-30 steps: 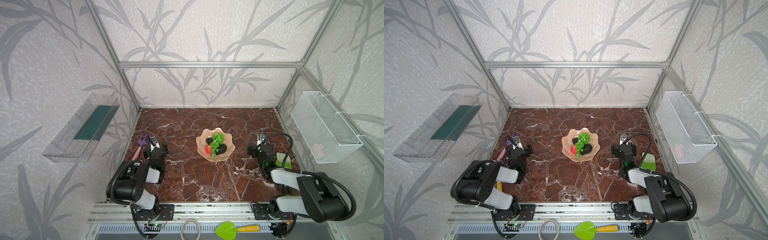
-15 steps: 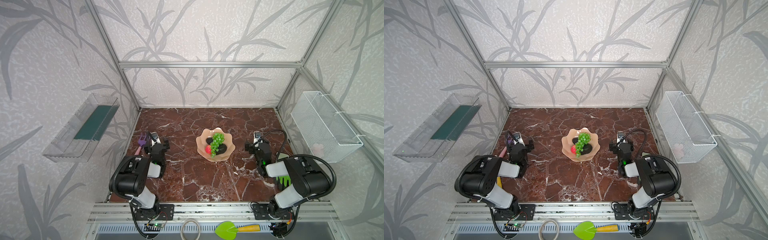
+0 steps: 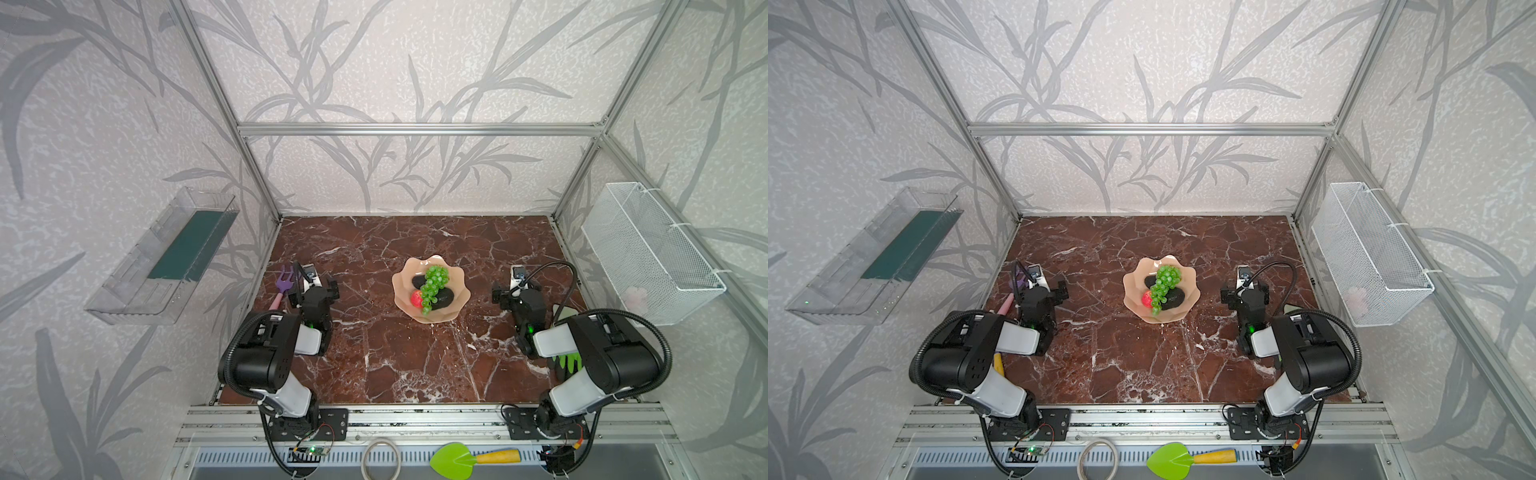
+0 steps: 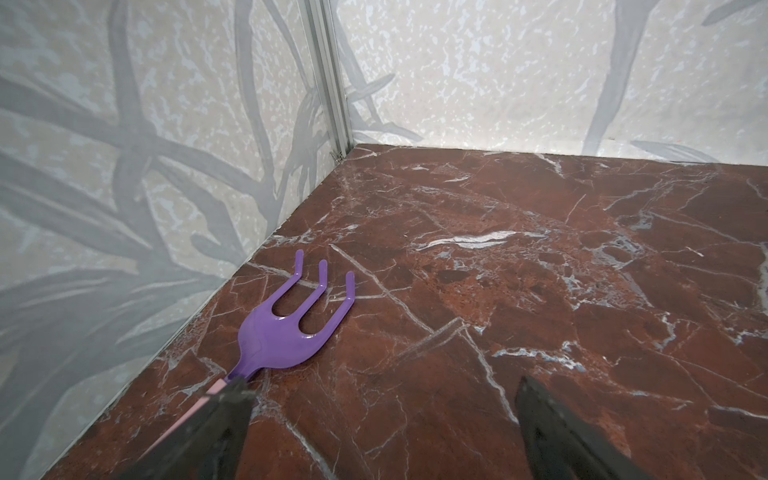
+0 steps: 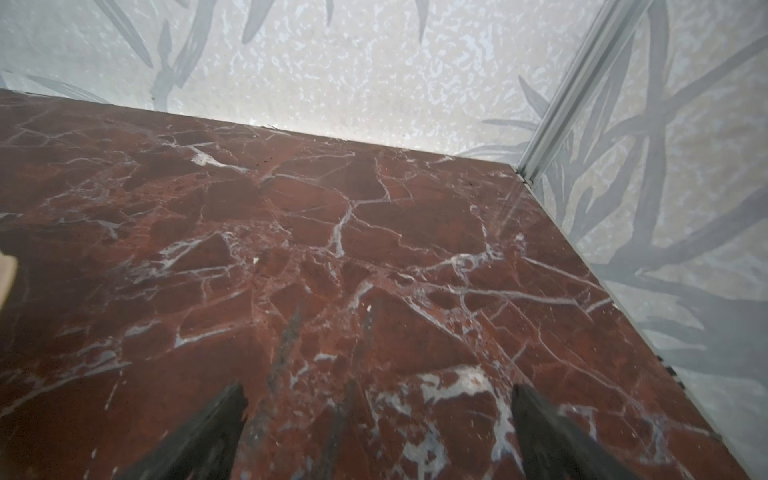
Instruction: Place and organize the fake fruits in the fruit bowl
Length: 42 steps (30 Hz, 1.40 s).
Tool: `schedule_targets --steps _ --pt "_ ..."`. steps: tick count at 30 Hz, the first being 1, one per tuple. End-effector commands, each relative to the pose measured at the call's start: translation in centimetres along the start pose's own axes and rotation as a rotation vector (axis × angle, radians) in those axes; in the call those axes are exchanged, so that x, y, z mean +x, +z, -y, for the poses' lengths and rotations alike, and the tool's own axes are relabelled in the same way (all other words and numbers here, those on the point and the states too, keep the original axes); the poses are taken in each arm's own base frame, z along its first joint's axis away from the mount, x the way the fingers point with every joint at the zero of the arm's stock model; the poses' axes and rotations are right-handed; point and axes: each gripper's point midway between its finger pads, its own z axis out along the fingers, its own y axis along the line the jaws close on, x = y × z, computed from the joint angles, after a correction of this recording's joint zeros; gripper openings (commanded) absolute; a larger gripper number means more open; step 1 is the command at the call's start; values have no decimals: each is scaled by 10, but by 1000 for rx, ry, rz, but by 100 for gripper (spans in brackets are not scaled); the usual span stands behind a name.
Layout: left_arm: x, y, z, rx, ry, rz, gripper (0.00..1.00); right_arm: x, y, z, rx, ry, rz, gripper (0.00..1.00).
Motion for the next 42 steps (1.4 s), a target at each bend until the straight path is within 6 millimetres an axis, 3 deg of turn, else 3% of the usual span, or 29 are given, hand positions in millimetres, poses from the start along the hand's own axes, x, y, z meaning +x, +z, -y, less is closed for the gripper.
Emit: schedule_targets --steps 1,2,3,4,5,7,8,11,19,22,23,24,25,26,27,28,30,31,32,33,36,42 --pt "-8 4 -1 -7 -3 10 99 -18 -1 -40 -207 -90 61 99" --pt "-8 4 -1 -7 -5 11 99 -16 1 -30 -149 -58 32 99" --pt "-7 4 -1 -6 -4 7 99 -14 1 0 23 16 20 99" --pt "-8 3 -1 -6 -5 10 99 -11 -2 15 35 80 39 99" --pt "-8 3 -1 -6 -4 9 99 -14 -1 9 -27 78 67 99" --pt "-8 4 -1 -7 -4 8 99 -17 -3 -33 -265 -23 71 99" --pt "-8 3 -1 -6 -5 9 99 -18 0 -36 -277 -29 49 99" --pt "-8 3 -1 -5 -4 8 99 -12 14 0 -25 33 -23 99" --pt "-8 3 -1 -6 -5 10 99 -13 15 -1 -29 32 -18 99" --pt "-8 3 -1 -6 -5 10 99 -12 11 12 27 69 -8 99" --pt "-8 3 -1 -6 -5 9 99 -14 11 3 -22 55 2 99" --pt "-7 3 -1 -5 -4 8 99 -16 10 -25 -181 -10 21 99" --pt "-8 3 -1 -7 -5 9 99 -15 7 -38 -260 -51 11 99" --pt "-7 3 -1 -6 -4 7 99 -14 10 -24 -170 -31 -8 99" --pt "-7 3 -1 -7 -4 8 99 -13 12 13 44 63 -16 99" --pt "-8 4 -1 -7 -5 10 99 -13 9 11 24 69 7 99" --pt "-8 4 -1 -6 -4 8 99 -17 0 -46 -308 -60 53 99" --pt "-8 3 -1 -7 -5 10 99 -15 1 -37 -257 -60 34 99" --pt "-8 4 -1 -7 -5 9 99 -13 7 0 -34 31 1 99" --pt "-8 3 -1 -6 -5 10 99 -13 8 16 46 80 6 99" --pt "-8 3 -1 -7 -5 9 99 -14 13 -25 -160 -25 -15 99" --pt "-8 3 -1 -6 -5 10 99 -14 15 -14 -89 -3 -18 99"
